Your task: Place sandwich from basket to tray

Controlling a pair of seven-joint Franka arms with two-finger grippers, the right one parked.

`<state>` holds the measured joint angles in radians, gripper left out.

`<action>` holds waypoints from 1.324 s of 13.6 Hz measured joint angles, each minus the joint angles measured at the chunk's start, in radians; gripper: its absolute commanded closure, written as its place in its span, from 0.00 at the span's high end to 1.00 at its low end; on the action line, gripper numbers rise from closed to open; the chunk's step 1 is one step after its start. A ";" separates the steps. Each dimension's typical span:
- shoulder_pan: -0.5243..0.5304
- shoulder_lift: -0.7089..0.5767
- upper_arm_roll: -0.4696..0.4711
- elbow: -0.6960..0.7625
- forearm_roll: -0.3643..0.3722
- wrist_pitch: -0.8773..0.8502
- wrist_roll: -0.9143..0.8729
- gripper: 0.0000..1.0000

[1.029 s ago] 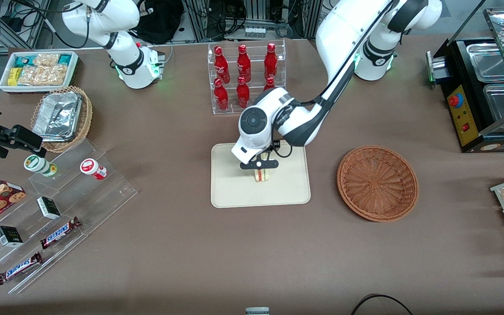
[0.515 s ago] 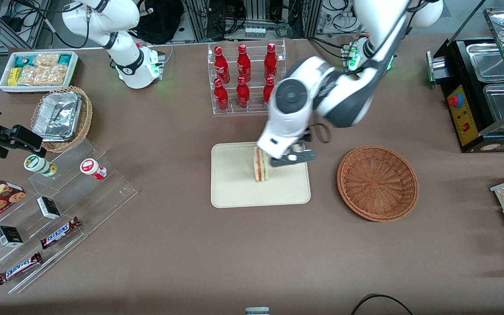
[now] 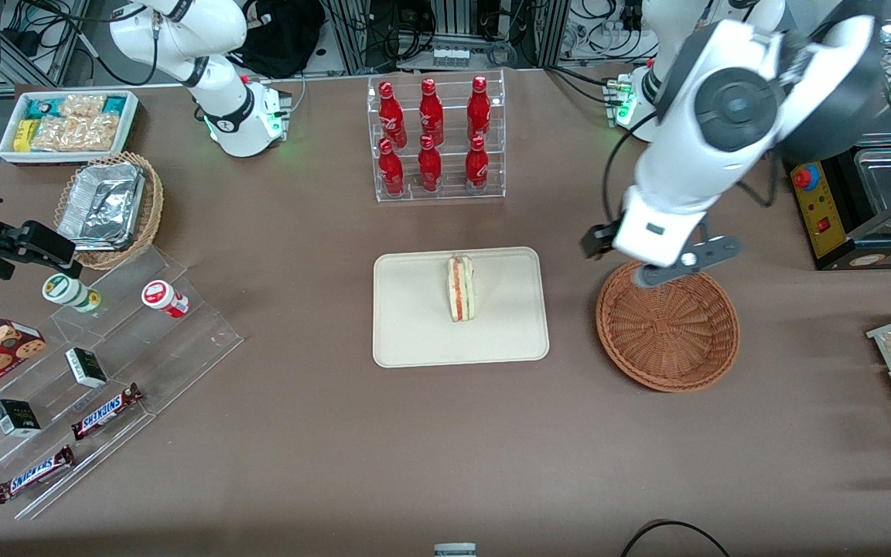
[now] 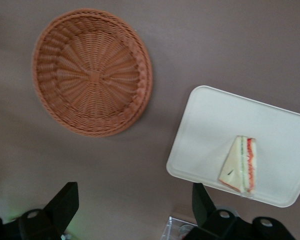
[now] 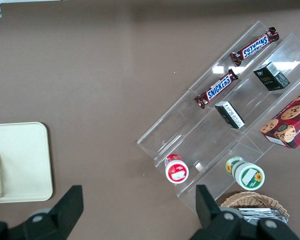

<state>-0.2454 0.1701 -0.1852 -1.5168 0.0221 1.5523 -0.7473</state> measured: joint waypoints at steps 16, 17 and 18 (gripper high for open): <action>0.344 -0.210 0.014 -0.103 0.002 -0.166 0.513 1.00; 0.344 -0.210 0.013 -0.096 0.001 -0.162 0.515 1.00; 0.344 -0.204 0.011 -0.080 0.001 -0.159 0.519 1.00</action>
<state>0.0990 -0.0340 -0.1740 -1.5971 0.0234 1.3934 -0.2286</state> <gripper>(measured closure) 0.000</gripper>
